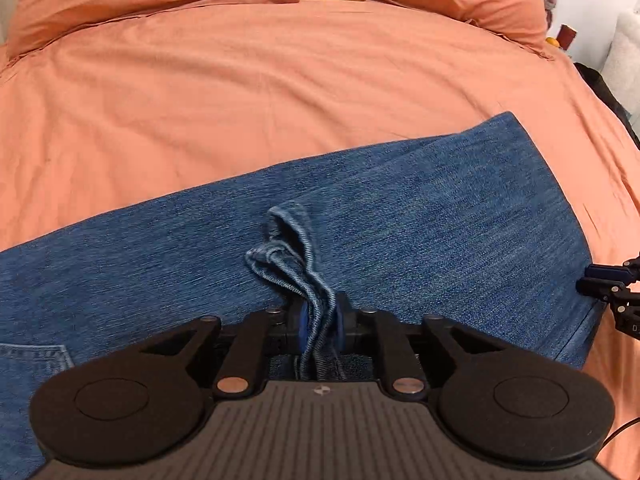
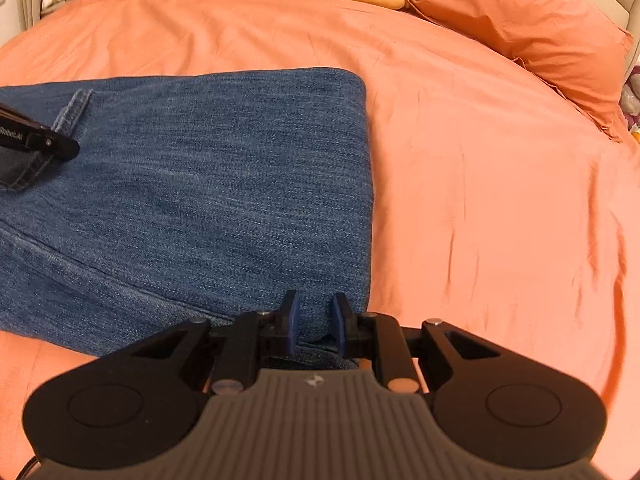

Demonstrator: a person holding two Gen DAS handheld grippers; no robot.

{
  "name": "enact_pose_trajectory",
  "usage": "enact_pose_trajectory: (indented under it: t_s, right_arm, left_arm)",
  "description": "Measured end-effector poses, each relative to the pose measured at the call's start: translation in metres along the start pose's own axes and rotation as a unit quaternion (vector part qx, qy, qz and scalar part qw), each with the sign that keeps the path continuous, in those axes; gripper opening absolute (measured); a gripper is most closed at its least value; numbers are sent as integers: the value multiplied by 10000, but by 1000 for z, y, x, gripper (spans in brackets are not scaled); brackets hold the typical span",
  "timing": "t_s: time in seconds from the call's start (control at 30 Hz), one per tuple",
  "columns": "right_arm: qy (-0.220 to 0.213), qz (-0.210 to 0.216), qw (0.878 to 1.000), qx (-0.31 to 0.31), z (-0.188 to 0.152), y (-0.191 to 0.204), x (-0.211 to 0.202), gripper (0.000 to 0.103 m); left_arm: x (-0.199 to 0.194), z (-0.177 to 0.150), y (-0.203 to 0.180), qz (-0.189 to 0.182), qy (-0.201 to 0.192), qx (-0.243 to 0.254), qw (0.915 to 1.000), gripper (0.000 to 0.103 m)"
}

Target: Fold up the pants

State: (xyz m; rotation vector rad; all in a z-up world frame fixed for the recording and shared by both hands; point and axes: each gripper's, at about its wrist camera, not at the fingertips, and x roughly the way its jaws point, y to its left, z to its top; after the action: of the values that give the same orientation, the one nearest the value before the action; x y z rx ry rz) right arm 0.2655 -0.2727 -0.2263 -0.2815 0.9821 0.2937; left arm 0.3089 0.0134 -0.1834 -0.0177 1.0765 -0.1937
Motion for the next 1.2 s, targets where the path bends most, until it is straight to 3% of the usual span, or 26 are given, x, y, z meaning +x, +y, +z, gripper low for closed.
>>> enact_pose_trajectory:
  t_s: [0.1,0.17,0.3,0.4,0.53,0.67,0.8,0.97,1.03,1.2]
  right_arm:
    - [-68,-38,10000,0,4,3,-10,16]
    - [-259,161,9994,135,3,4,-23,16]
    - [-494,633,9967,147,0,26,-41,20]
    - [-612,746,9953,-22,1,49,-41,20]
    - [-436,751,9962,-40,-1,70,-25,20]
    - [-290,700,9971,11,-4,75,-12,20]
    - [-117,587,9980,-178,10,81,-13,20]
    - [-286,715,9948,-660,30,94,-35,20]
    - [-306,816,9917,-941,39,104,-42,21]
    - [-382,1201,9763,-1758,60,141,-54,25]
  left_arm:
    - [-19,-1,2,151,-106,-65,9998,26]
    - [-37,-8,-3,202,-226,71,9995,26]
    - [-60,-29,-19,-362,-267,121,9989,26]
    - [-56,-45,-32,-410,-76,253,9988,26]
    - [-40,-60,-31,-221,121,141,9996,26]
    - [-33,-66,-27,-287,145,-99,9994,25]
    - [-52,-60,-23,-245,127,-134,9995,26]
    - [-106,-66,33,-91,-316,-530,9981,49]
    - [-129,-73,67,115,-436,-823,9956,50]
    - [-179,-102,161,638,-603,-1893,9780,60]
